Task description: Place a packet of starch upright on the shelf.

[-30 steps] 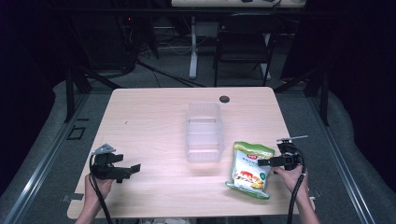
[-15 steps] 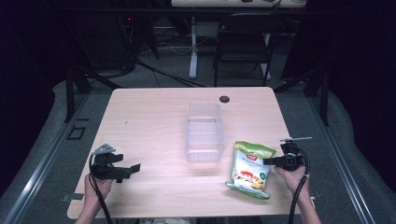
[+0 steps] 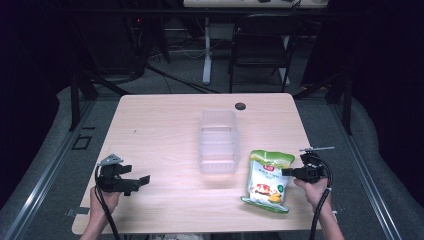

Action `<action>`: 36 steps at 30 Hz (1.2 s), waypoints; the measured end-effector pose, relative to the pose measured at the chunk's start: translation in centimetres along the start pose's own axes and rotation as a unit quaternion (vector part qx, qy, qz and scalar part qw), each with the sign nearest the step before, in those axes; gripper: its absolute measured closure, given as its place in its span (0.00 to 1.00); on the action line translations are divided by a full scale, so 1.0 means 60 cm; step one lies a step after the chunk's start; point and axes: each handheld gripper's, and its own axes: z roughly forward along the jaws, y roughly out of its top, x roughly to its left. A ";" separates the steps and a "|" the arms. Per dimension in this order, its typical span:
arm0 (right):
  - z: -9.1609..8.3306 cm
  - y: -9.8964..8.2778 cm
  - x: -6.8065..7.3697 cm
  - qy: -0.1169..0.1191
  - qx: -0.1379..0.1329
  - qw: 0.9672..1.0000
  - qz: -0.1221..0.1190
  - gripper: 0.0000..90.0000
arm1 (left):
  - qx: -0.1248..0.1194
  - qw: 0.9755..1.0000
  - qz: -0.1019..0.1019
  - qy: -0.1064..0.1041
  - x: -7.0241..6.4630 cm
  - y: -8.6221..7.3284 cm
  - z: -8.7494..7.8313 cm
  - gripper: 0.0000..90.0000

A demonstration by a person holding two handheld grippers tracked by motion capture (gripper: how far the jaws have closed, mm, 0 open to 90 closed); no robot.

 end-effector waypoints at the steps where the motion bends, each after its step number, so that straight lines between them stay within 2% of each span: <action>1: -0.002 0.000 0.001 0.003 -0.004 1.000 0.000 0.99 | 0.000 1.000 0.000 0.000 0.000 0.000 0.000 0.03; 8: -0.020 0.004 0.011 0.012 -0.030 0.999 -0.005 0.99 | -0.001 1.000 0.002 0.001 0.000 0.000 0.000 0.03; 16: -0.042 0.005 0.015 0.008 -0.060 0.998 -0.008 1.00 | -0.002 1.000 0.002 0.000 0.000 0.000 0.000 0.03; 19: -0.049 0.005 0.016 0.001 -0.064 0.998 -0.009 1.00 | -0.001 1.000 0.002 -0.001 0.000 0.000 0.000 0.04; 27: -0.064 0.006 0.025 0.002 -0.080 0.997 -0.019 1.00 | -0.002 1.000 0.002 0.000 0.000 0.000 0.000 0.04; 36: -0.085 0.007 0.034 -0.009 -0.106 0.994 -0.028 1.00 | -0.001 1.000 0.003 0.001 0.000 0.000 0.000 0.04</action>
